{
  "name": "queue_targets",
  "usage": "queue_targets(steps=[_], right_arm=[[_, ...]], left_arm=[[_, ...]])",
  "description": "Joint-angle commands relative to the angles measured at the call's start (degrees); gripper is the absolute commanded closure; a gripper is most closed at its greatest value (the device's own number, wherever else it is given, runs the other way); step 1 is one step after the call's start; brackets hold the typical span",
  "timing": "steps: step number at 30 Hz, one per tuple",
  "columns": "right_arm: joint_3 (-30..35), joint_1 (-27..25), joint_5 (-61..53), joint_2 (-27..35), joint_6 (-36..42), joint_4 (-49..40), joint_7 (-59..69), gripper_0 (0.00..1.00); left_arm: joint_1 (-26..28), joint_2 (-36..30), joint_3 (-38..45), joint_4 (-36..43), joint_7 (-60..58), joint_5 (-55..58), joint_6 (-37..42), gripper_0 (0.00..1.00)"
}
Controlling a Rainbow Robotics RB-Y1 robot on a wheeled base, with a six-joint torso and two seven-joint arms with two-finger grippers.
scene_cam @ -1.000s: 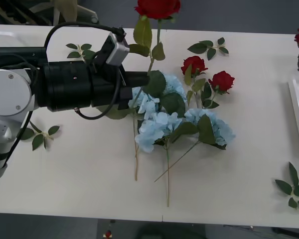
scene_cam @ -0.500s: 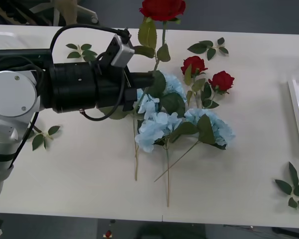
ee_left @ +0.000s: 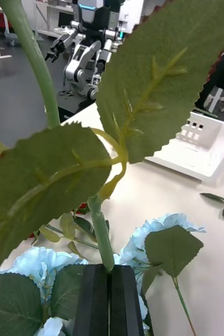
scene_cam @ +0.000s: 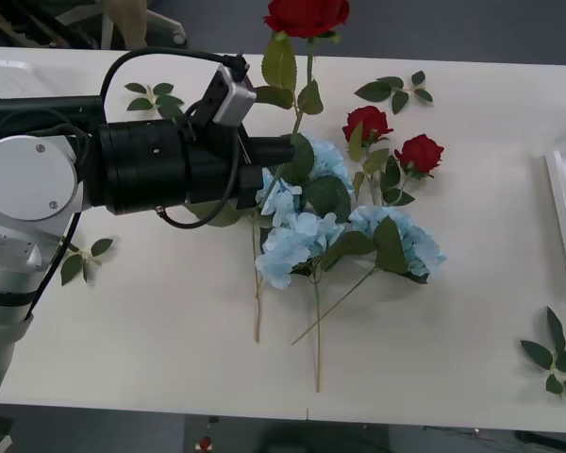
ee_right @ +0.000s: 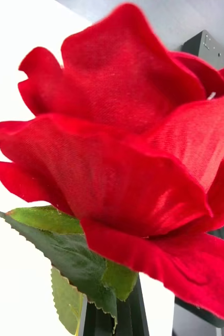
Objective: Put the red flowers into the right box and the blue flowers into the left box
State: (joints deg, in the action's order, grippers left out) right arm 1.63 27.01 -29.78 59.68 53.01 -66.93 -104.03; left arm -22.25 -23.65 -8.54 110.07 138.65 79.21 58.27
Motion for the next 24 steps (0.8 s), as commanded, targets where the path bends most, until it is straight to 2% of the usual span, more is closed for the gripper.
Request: queue_targets(steps=[1,8,20,21,23,24], right_arm=[[0.04,0.76,1.39,-0.01,-2.03,2.06,0.14,1.00],[-3.30,1.02,6.84,-2.99,-8.09,7.16,1.46,1.00],[-3.30,3.31,5.87,-3.96,-9.59,10.85,2.25,1.00],[-3.30,3.31,5.87,-3.96,-9.59,10.85,2.16,0.98],[-3.30,3.40,5.61,-3.96,-9.68,10.85,2.16,0.57],[-3.30,3.48,5.35,-3.96,-9.68,10.85,2.07,0.42]], left_arm=[[-1.92,0.18,-0.33,0.58,4.35,0.16,-1.05,1.00],[-1.92,0.18,-0.60,0.49,4.44,0.16,-1.05,1.00],[-1.92,0.18,-0.60,0.49,4.44,0.16,-1.05,1.00],[-1.92,0.18,-0.60,0.49,4.44,0.16,-1.05,1.00],[-1.92,0.18,-0.60,0.49,4.44,0.16,-1.05,1.00],[-1.92,0.18,-0.60,0.49,4.44,0.16,-1.05,1.00]])
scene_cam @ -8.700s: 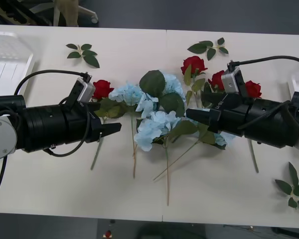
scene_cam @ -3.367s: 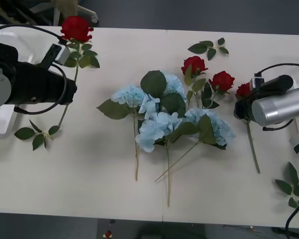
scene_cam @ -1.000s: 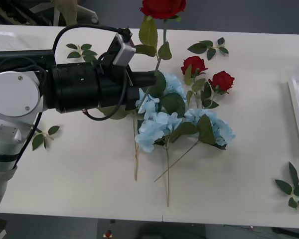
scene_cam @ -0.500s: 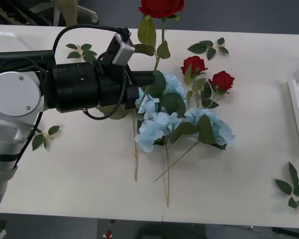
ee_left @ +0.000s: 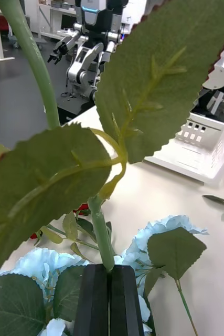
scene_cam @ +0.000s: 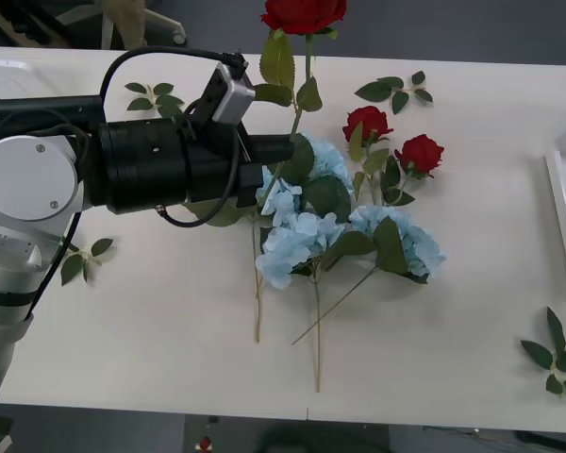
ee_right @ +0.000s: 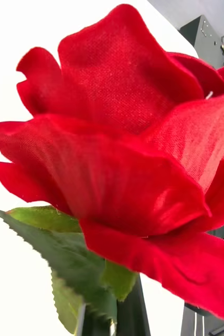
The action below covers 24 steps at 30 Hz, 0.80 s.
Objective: Put the red flowers into the right box and the blue flowers into the left box
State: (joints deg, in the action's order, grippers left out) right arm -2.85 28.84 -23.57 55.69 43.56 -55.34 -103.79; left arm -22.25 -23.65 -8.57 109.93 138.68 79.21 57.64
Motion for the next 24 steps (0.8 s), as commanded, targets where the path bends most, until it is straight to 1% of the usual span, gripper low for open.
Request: queue_targets(steps=[1,3,6,8,11,15,19,21,23,24], right_arm=[[1.18,1.75,-1.21,0.03,-0.23,-0.73,1.75,0.33],[1.18,1.75,-1.92,0.03,-0.23,-0.73,1.58,0.22],[1.18,2.01,-2.62,0.03,-0.23,-0.73,1.31,0.15],[1.18,2.10,-3.50,0.03,-0.05,-0.82,0.87,0.12],[1.18,2.54,-4.99,0.03,1.00,-1.35,0.35,0.11],[2.23,2.19,-7.63,0.03,4.69,-5.56,-0.27,0.09],[5.84,-0.10,-12.81,0.03,10.76,-13.47,-1.15,0.09],[8.03,-2.74,-15.54,0.03,13.31,-19.36,-1.41,0.08],[10.76,-6.78,-18.18,0.03,15.06,-26.22,-1.50,0.08],[11.46,-8.01,-18.97,-0.06,15.33,-28.24,-1.59,0.08]], left_arm=[[-1.92,0.18,-0.57,0.64,4.41,0.16,-0.43,1.00],[-1.92,0.18,-0.57,0.64,4.41,0.16,-0.43,1.00],[-1.92,0.18,-0.57,0.64,4.41,0.16,-0.43,1.00],[-1.92,0.18,-0.57,0.64,4.41,0.16,-0.43,1.00],[-1.92,0.18,-0.57,0.64,4.41,0.16,-0.43,1.00],[-1.92,0.18,-0.57,0.64,4.41,0.16,-0.43,1.00],[-1.92,0.18,-0.57,0.64,4.41,0.16,-0.43,1.00],[-1.92,0.18,-0.57,0.64,4.41,0.16,-0.43,1.00],[-1.92,0.18,-0.57,0.64,4.41,0.16,-0.43,1.00],[-1.92,0.18,-0.57,0.64,4.41,0.16,-0.43,1.00]])
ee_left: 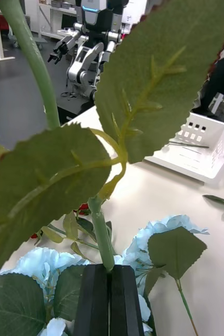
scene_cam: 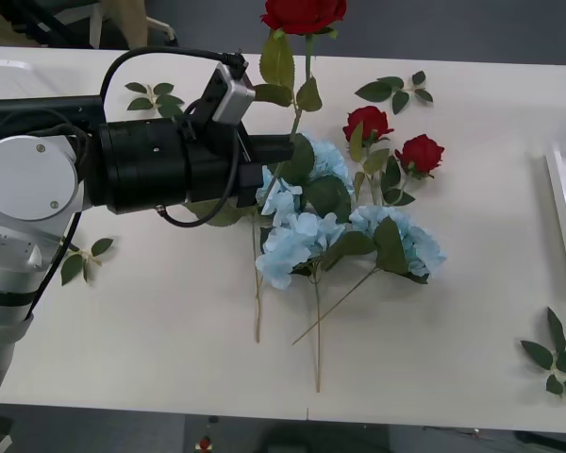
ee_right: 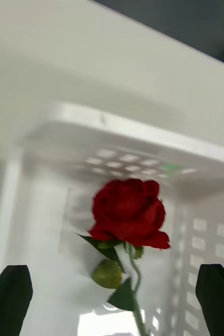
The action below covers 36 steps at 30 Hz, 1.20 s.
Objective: Put the red flowers into the right box and the blue flowers into the left box
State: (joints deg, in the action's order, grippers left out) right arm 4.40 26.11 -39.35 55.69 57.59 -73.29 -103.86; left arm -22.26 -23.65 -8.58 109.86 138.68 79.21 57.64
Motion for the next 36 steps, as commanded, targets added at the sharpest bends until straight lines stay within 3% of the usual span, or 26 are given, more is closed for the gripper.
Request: queue_targets(steps=[1,7,16,25,36], right_arm=[[6.06,-8.71,-5.21,-0.32,1.83,-15.31,-1.70,0.08],[16.78,-21.98,-12.60,-5.42,1.83,-32.80,-2.75,0.08],[26.98,-31.74,-24.99,-13.06,1.83,-46.07,-5.04,0.08],[29.26,-37.36,-36.85,-19.22,-3.10,-49.93,-13.91,0.07],[23.90,-37.01,-43.36,-24.05,-12.24,-49.93,-24.11,0.07]], left_arm=[[-1.91,0.18,-0.56,0.70,4.40,0.16,-0.43,1.00],[-1.91,0.18,-0.56,0.70,4.40,0.16,-0.43,1.00],[-1.91,0.18,-0.56,0.70,4.40,0.16,-0.43,1.00],[-1.91,0.18,-0.56,0.70,4.40,0.16,-0.43,1.00],[-1.91,0.18,-0.56,0.70,4.40,0.16,-0.43,1.00]])
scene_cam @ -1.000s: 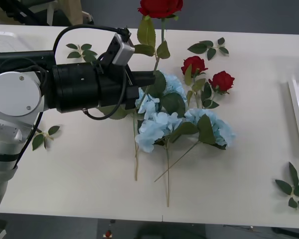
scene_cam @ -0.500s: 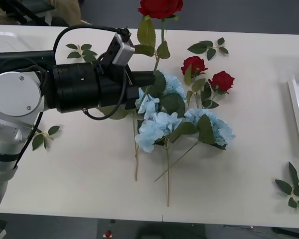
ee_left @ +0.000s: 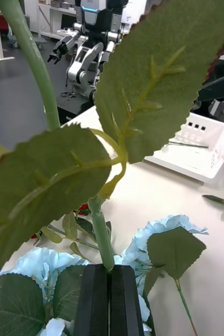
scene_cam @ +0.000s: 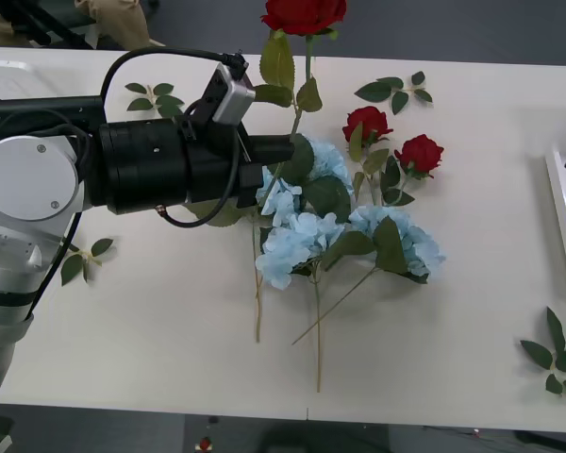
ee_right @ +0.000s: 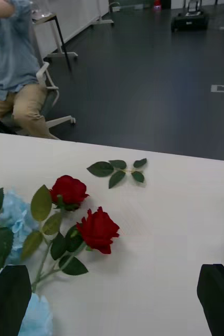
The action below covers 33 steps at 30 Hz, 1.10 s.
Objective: Put the red flowers into the right box and the blue flowers into the left box
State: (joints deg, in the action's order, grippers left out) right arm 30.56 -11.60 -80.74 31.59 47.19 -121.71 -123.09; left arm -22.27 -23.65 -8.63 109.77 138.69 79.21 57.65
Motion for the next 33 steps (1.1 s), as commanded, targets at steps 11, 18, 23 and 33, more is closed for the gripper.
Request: queue_targets(steps=[11,18,23,33], right_arm=[[-7.98,-0.70,-10.13,0.84,-2.28,-1.43,-13.67,0.07],[-15.10,1.41,-9.43,3.65,-3.86,0.77,-14.02,0.07],[-19.93,6.07,-9.26,5.67,-3.86,5.16,-14.99,0.07],[-28.54,15.03,-10.49,6.73,-3.95,12.02,-16.48,0.07]], left_arm=[[-1.90,0.18,-0.51,0.79,4.40,0.15,-0.43,1.00],[-1.90,0.18,-0.51,0.79,4.40,0.15,-0.43,1.00],[-1.90,0.18,-0.51,0.79,4.40,0.15,-0.43,1.00],[-1.90,0.18,-0.51,0.79,4.40,0.15,-0.43,1.00]])
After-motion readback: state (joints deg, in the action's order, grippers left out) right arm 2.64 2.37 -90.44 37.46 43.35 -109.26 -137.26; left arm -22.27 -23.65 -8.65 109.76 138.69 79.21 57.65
